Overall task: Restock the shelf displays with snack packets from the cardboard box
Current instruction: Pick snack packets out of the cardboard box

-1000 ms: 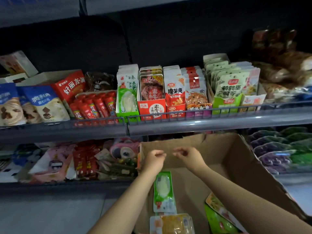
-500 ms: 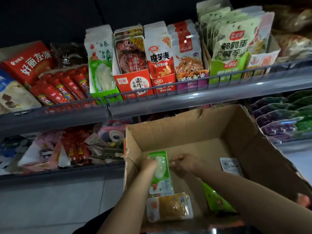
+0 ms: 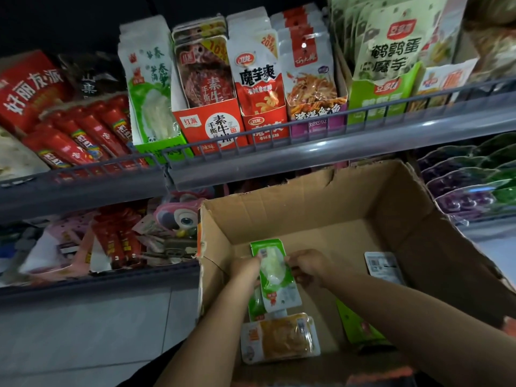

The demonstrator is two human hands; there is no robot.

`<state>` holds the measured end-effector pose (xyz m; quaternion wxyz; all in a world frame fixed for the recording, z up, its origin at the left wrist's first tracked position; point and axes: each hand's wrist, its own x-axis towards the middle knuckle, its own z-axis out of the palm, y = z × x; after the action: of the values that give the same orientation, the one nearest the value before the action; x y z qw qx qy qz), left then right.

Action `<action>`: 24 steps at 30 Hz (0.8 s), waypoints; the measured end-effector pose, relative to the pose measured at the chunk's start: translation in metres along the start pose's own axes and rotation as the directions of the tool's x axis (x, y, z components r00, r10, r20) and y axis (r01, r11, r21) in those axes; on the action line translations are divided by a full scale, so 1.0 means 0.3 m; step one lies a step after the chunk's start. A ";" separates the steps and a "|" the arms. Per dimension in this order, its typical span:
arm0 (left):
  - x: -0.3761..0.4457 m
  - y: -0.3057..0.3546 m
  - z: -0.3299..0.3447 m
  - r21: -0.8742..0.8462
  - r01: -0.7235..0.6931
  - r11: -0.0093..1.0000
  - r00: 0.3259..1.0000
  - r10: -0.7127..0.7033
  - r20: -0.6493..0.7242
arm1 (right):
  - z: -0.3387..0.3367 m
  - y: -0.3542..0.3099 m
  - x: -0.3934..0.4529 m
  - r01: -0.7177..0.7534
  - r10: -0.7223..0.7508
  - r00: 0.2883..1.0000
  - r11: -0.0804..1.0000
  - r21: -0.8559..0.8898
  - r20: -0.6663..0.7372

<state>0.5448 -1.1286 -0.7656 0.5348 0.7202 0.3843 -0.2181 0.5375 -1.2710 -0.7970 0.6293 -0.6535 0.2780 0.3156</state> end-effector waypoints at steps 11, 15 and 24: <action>-0.151 0.067 -0.021 -0.287 -0.094 0.953 0.985 0.130 0.110 | -0.059 -0.125 -0.147 0.041 -0.023 0.998 0.953 0.299 -0.063; -0.241 0.096 -0.044 -0.392 -0.112 0.913 0.972 0.183 0.150 | -0.075 -0.165 -0.238 0.126 -0.110 0.992 0.899 0.420 -0.061; -0.415 0.125 -0.090 -0.449 -0.096 0.888 0.939 0.231 0.254 | -0.102 -0.172 -0.429 0.364 -0.379 0.924 0.819 0.443 -0.058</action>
<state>0.4958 -1.1482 -0.6438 0.7492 0.5727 0.2741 -0.1885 0.4954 -1.3030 -0.6652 0.8158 -0.5281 0.1997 0.1253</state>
